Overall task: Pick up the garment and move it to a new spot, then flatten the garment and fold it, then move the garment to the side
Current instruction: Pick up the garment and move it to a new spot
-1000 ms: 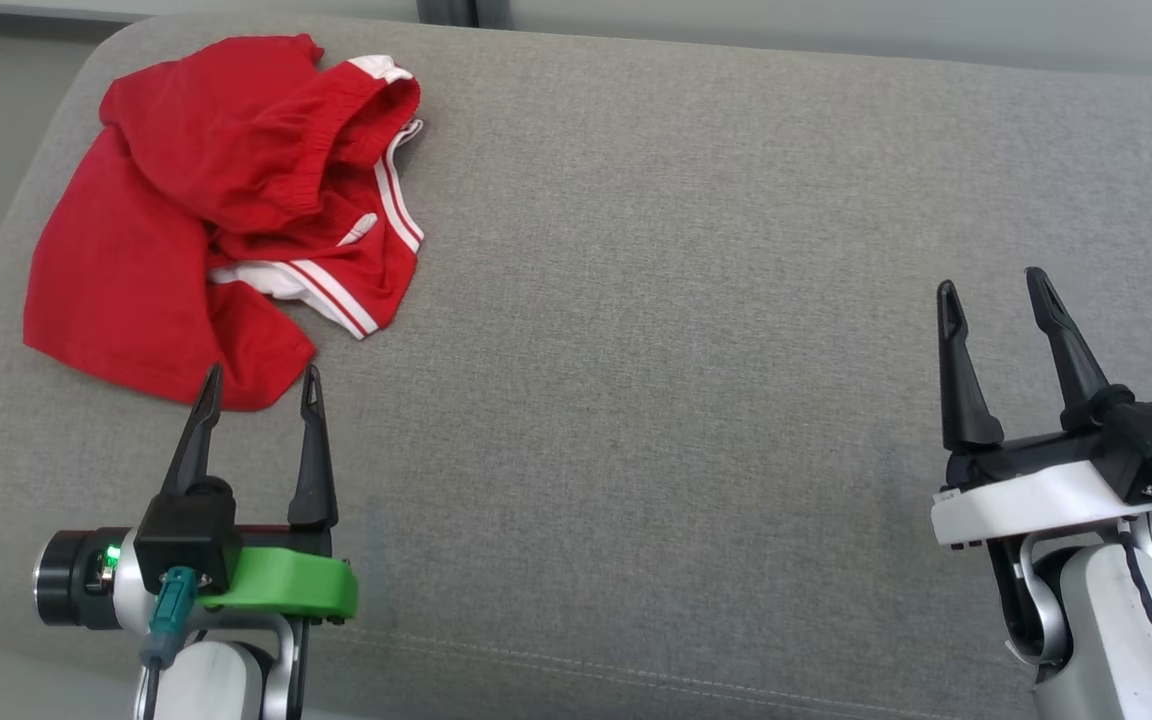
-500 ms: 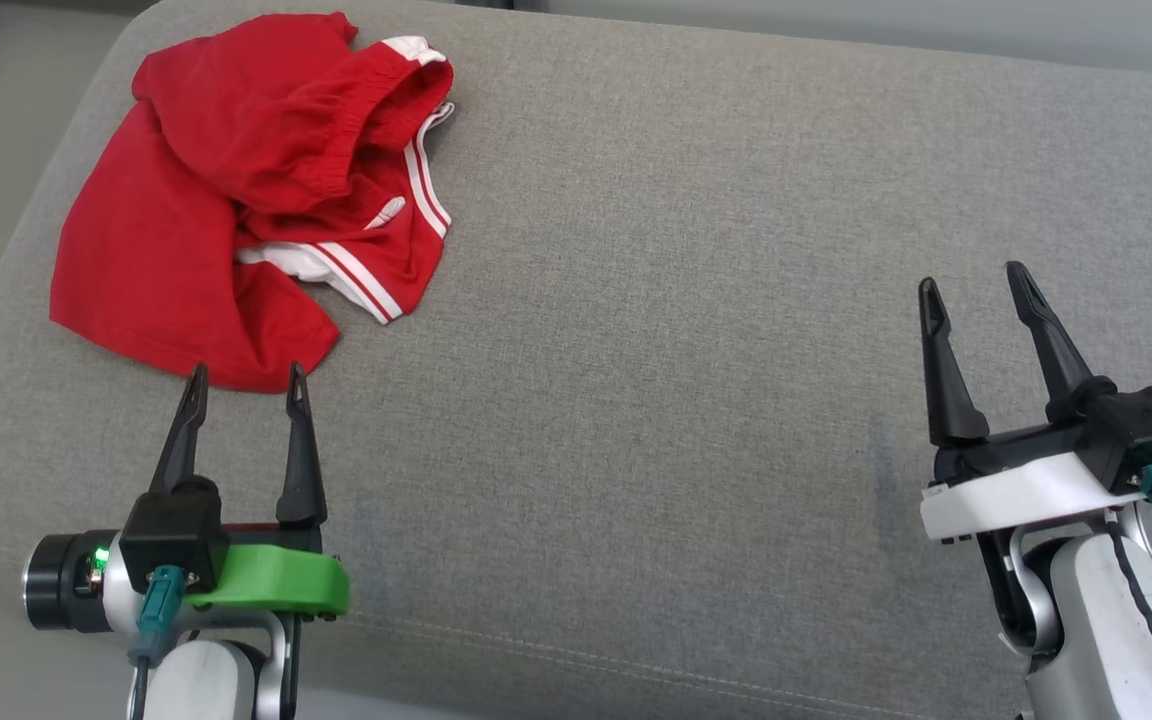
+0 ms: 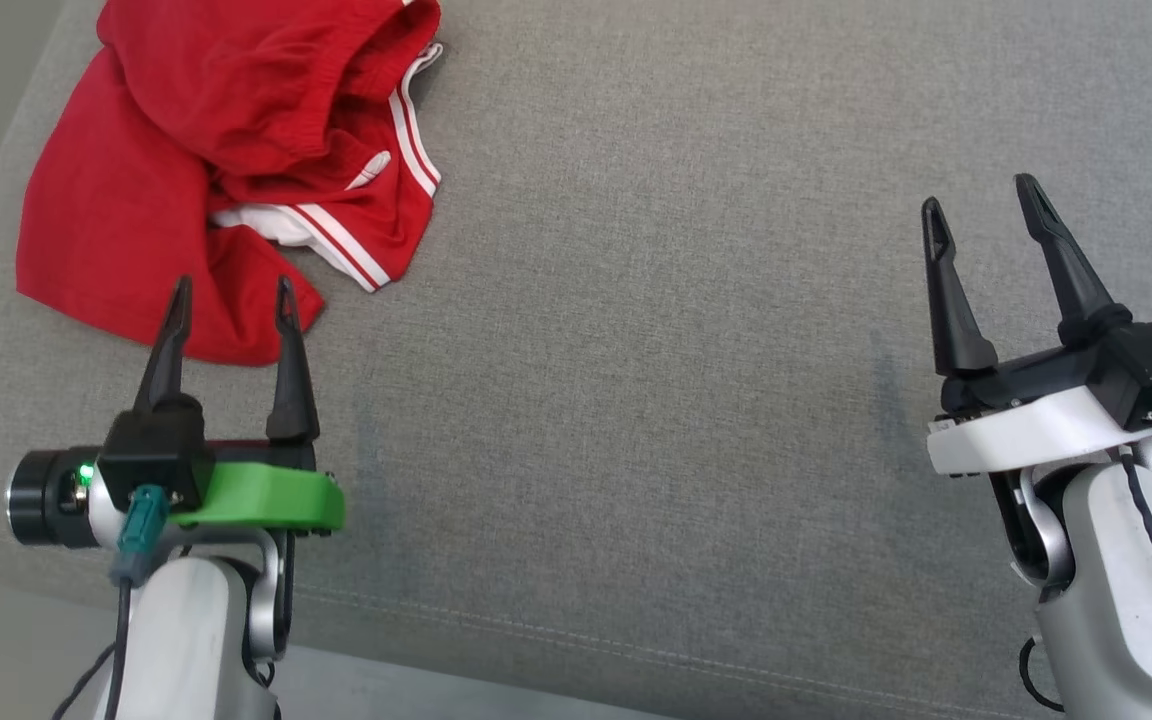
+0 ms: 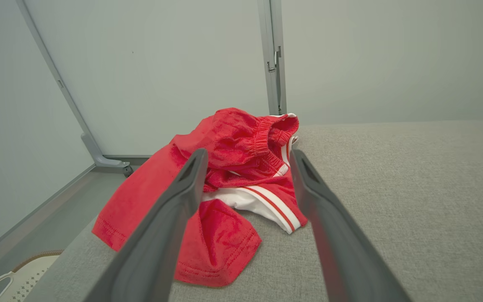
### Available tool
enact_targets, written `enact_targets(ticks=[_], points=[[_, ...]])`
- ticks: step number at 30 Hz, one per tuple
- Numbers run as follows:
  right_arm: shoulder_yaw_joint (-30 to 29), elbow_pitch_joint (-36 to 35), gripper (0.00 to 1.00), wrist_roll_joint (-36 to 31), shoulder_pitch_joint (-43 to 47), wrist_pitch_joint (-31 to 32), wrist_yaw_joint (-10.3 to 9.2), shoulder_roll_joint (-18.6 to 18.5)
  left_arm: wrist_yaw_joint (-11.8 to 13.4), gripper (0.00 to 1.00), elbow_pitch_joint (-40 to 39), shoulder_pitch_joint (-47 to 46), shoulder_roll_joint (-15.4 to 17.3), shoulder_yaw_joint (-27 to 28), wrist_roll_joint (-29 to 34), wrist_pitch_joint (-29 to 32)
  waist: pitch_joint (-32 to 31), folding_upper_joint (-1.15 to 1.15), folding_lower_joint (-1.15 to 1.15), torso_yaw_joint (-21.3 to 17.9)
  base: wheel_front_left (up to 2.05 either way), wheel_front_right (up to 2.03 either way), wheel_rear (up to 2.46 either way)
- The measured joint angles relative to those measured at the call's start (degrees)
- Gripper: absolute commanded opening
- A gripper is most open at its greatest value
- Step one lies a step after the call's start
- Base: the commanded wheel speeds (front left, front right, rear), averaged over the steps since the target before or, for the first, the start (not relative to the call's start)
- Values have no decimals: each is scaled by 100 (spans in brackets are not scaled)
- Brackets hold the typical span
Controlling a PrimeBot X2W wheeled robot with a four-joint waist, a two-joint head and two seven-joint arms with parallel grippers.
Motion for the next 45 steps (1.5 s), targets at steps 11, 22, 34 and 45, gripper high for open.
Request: enact_targets(ticks=[11,22,34,45], points=[[235,-3,100,-48,-517,0,101,0,26,100,622,-1184,-62,263,9,-2,571,0,0,-225,0,0,0],[287,-2,100,-104,-937,0,146,-27,75,100,1605,-1953,3,686,8,-30,1008,0,0,-702,0,0,0],[313,-35,100,-144,-1162,-1,149,-38,185,100,2431,-2574,243,1069,276,-32,1356,0,0,-1129,0,0,0],[247,-21,100,-144,-1172,-1,144,-38,186,0,2862,-2805,180,1225,515,-32,1411,0,0,-1179,0,0,0]])
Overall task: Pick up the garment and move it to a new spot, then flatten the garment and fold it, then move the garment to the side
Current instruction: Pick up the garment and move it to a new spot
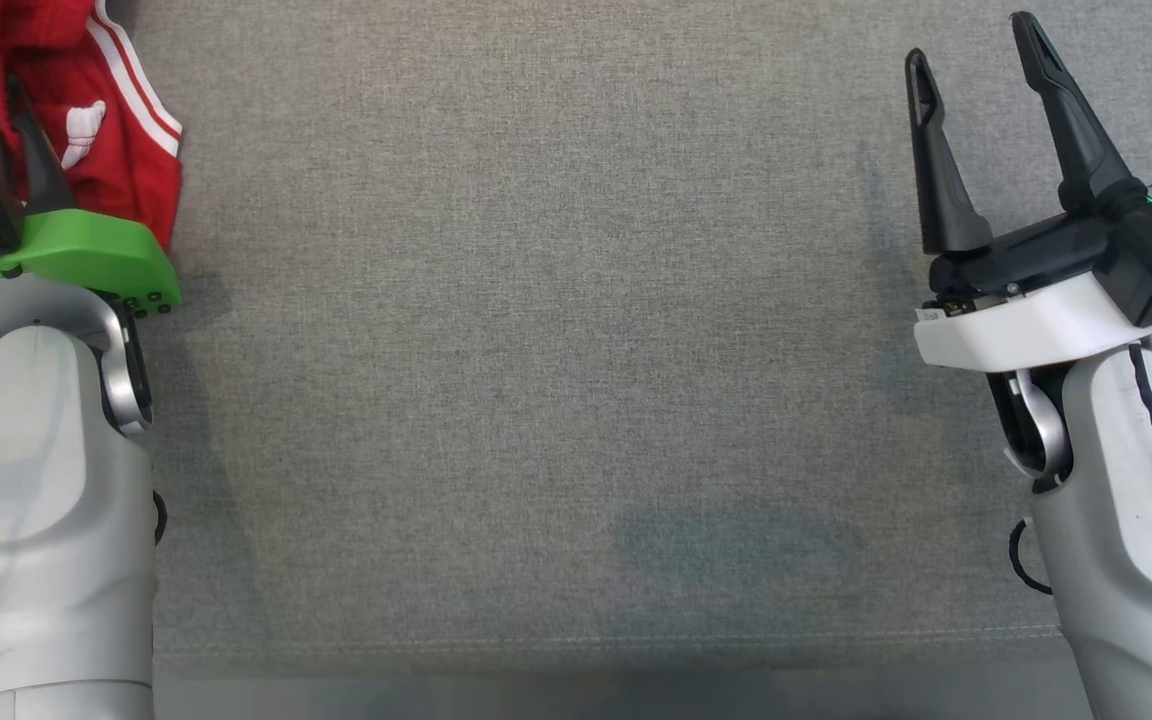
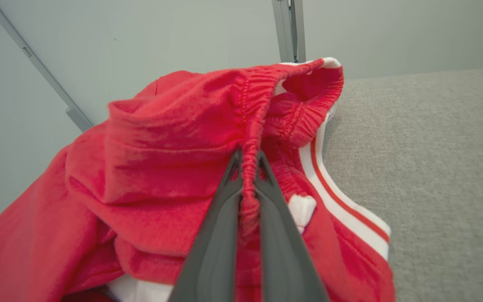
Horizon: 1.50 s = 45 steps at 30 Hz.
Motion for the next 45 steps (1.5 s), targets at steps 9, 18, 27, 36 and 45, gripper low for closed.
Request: enact_targets(ticks=[9,18,27,36,45], points=[[12,82,100,9,-11,0,-2,58,1,0,-186,-92,-132,4,91,1,-181,0,0,54,0,0,0],[30,226,100,170,15,0,-41,175,-14,0,-777,-247,-233,-366,68,0,-509,0,0,32,0,0,0],[-40,390,100,277,316,0,-115,227,-301,0,-1183,-325,-280,-845,-111,0,-1019,0,0,-166,0,0,0],[-45,493,100,350,649,0,-160,301,-516,0,-1464,-591,-287,-1547,-544,0,-1460,0,0,-515,0,0,0],[138,553,100,365,799,0,-152,357,-455,0,-1715,-1032,-283,-2339,-1226,0,-1746,0,0,-1051,0,0,0]])
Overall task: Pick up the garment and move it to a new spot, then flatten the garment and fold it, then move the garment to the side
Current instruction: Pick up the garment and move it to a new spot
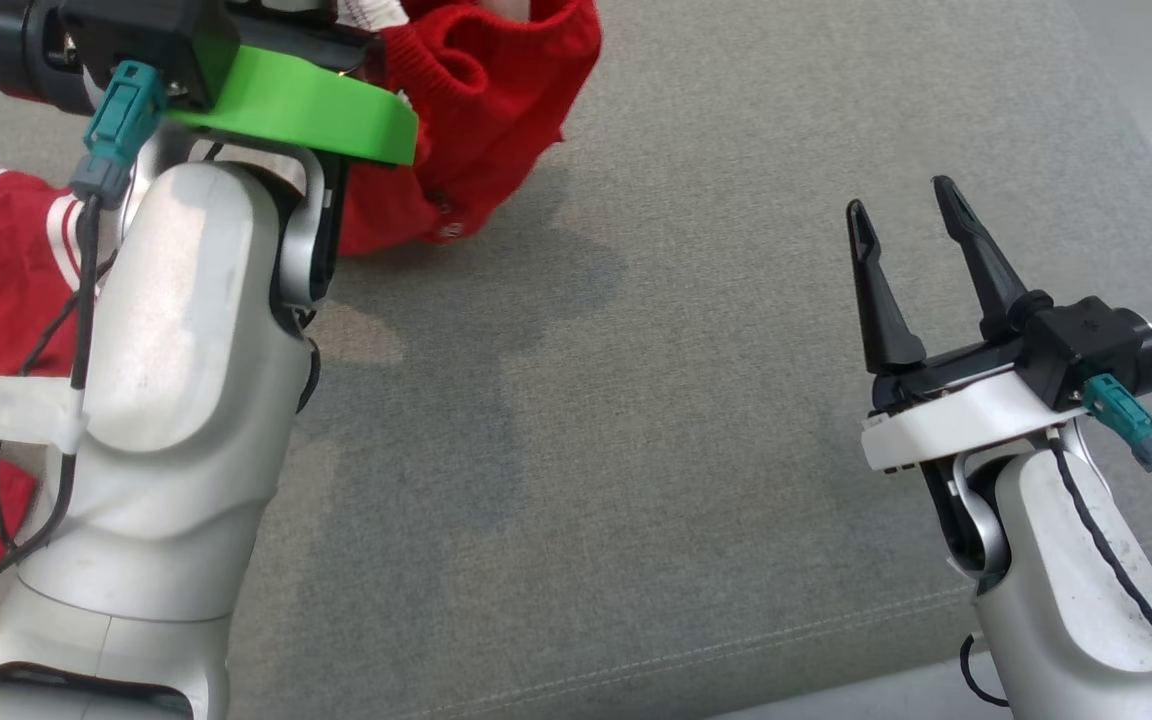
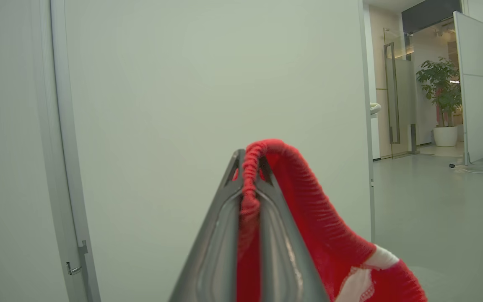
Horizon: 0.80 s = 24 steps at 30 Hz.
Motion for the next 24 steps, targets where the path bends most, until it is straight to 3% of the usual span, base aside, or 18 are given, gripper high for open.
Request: enact_targets(ticks=[9,14,24], points=[[126,86,100,51,149,0,7,16,219,0,-260,-214,4,-661,-599,71,-207,0,0,-481,0,0,0],[13,5,100,91,274,0,-3,13,298,0,2,-140,-4,-1150,-789,280,-269,0,0,-689,0,0,0],[-118,-162,100,115,293,0,-52,22,344,0,805,580,27,-1720,-549,348,-21,0,0,-590,0,0,0]])
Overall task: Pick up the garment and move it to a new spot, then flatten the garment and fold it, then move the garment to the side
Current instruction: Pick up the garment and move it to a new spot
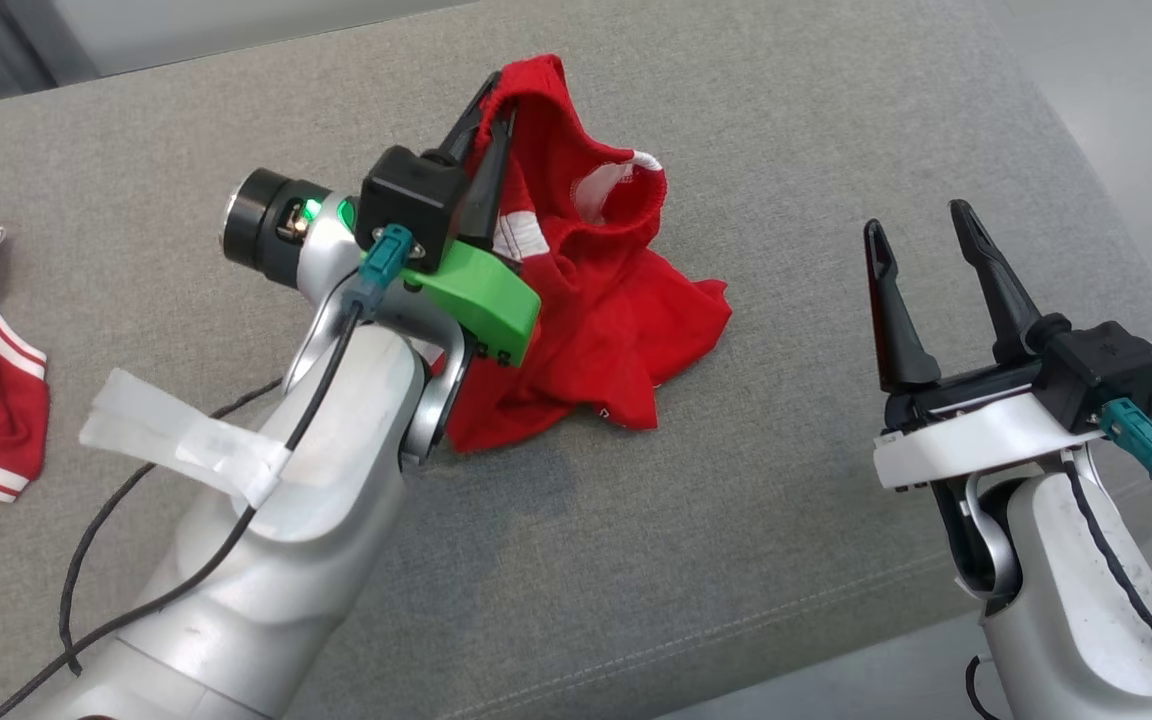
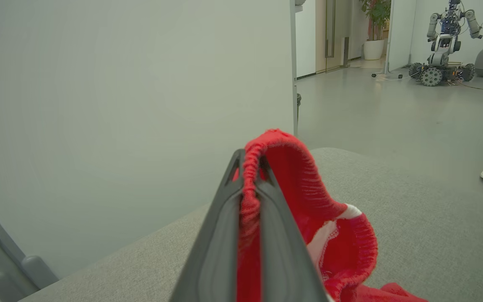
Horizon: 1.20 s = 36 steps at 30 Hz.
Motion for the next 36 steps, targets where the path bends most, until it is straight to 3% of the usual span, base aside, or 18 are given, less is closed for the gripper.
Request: enact_targets(ticks=[11,13,14,15,16,26,36], points=[[108,-35,100,-1,-35,0,8,16,52,0,788,595,21,-198,158,-148,256,0,0,112,0,0,0],[105,-35,100,-1,-36,0,8,16,52,19,889,670,26,-197,157,-192,273,0,0,118,0,0,0],[100,-34,100,-1,-37,0,8,16,52,37,912,690,29,-197,157,-198,278,0,0,123,0,0,0],[90,-33,100,-1,-37,0,8,16,52,58,923,699,29,-198,148,-199,282,0,0,129,0,0,0],[64,-31,100,-1,-37,0,8,19,52,100,928,699,30,-207,130,-208,282,0,0,139,0,0,0],[-79,15,100,-13,-34,0,7,8,52,100,935,766,30,-102,-132,-299,193,0,0,349,0,0,0],[-214,23,100,-22,102,0,7,-48,53,100,397,1118,140,513,-170,-315,-9,0,0,633,0,0,0]])
